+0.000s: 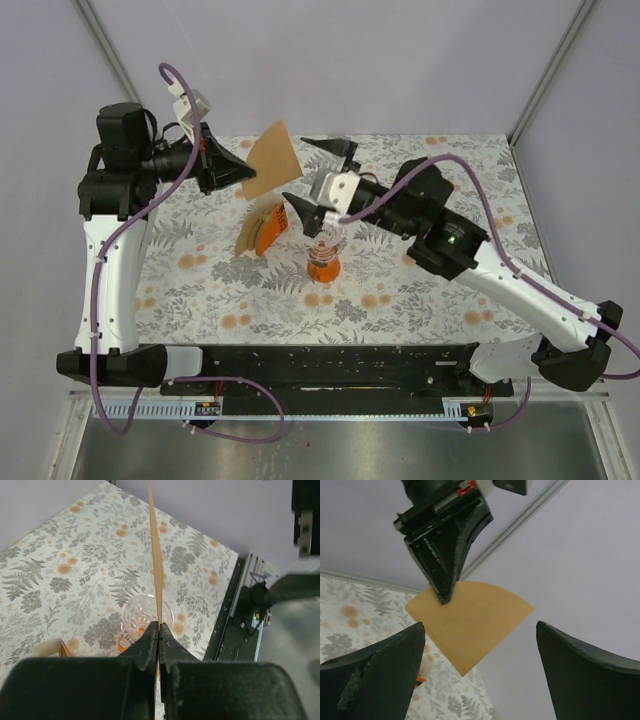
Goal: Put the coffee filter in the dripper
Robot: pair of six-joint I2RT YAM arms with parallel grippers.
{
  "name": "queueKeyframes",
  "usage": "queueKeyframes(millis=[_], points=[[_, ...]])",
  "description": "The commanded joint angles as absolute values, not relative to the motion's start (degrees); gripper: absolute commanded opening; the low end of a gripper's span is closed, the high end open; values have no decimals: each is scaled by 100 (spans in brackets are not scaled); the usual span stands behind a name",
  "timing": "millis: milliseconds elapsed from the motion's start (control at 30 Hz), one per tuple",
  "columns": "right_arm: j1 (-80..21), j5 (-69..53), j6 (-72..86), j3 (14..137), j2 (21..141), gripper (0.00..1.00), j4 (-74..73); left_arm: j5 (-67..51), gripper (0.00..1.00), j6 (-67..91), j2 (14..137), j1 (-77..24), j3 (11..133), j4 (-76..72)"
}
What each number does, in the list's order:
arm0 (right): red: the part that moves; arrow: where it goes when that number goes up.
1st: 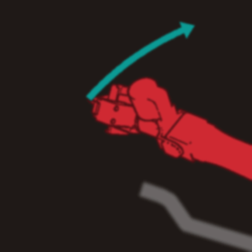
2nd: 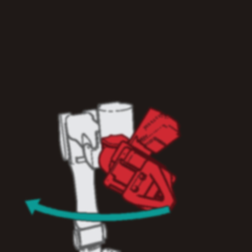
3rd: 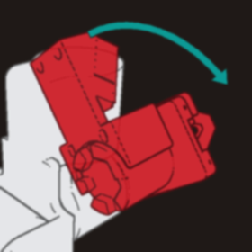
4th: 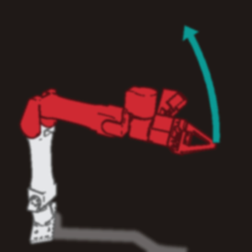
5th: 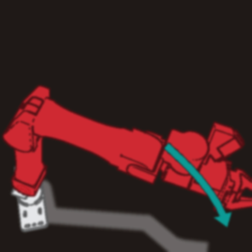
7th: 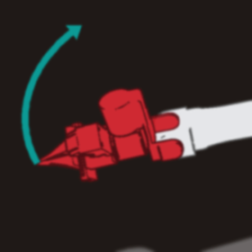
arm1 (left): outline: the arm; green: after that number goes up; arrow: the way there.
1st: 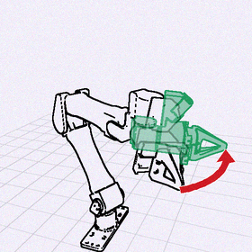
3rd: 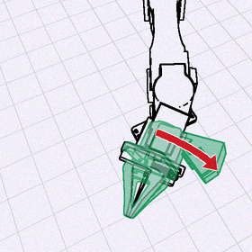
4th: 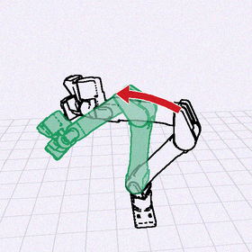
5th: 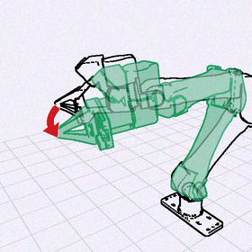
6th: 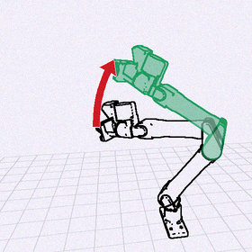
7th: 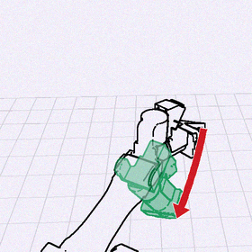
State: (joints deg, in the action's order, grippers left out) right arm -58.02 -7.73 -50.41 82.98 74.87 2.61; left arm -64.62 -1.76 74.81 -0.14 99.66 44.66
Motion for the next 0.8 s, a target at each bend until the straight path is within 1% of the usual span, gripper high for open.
queueKeyframes(millis=[0,100,233,333,400,433,500,633,767], points=[[-5153,-2150,-2570,9306,7628,99,-1563,-6469,0,-2300,7313,-386,10362,6185],[-4694,-3161,-1891,9685,7778,99,-1845,-6372,0,-2881,7269,-597,10494,6793],[-4606,-3681,-1706,10036,8033,99,-2310,-6512,0,-2988,7190,-642,10573,7022],[-4483,-4051,-1389,10064,8165,99,-2364,-6775,0,-2997,7155,-642,10617,7101],[-4456,-4270,-1336,10028,8218,97,-2356,-6925,0,-2962,7137,-642,10608,7119],[-4447,-4428,-1301,10028,8244,93,-2338,-6926,0,-2945,7137,-650,10608,7128],[-4439,-4806,-1239,10063,8349,83,-2312,-6934,0,-2927,7128,-668,10608,7128],[-4456,-5089,-1221,10108,8525,54,-2259,-7005,0,-2927,7119,-694,10591,7180],[-4456,-5256,-1222,10090,8552,10,-2136,-6970,0,-2944,7128,-703,10600,7216]])
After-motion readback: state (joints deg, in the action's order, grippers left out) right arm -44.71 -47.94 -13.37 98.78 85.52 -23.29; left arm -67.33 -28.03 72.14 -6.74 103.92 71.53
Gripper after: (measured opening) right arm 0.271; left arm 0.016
